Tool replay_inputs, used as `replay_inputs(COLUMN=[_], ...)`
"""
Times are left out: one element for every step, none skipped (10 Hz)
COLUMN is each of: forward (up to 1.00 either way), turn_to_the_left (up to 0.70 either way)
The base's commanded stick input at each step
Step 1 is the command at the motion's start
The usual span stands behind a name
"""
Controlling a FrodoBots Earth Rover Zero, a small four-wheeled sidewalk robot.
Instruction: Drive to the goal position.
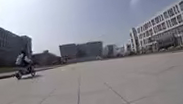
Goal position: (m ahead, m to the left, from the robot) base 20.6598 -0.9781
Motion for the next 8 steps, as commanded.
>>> replay_inputs(forward=[1.0, 1.0, 1.0, 1.0, 1.0, 1.0, 1.0, 1.0], turn_to_the_left=[0.0, 0.0, 0.0, 0.0, 0.0, 0.0, 0.0, 0.0])
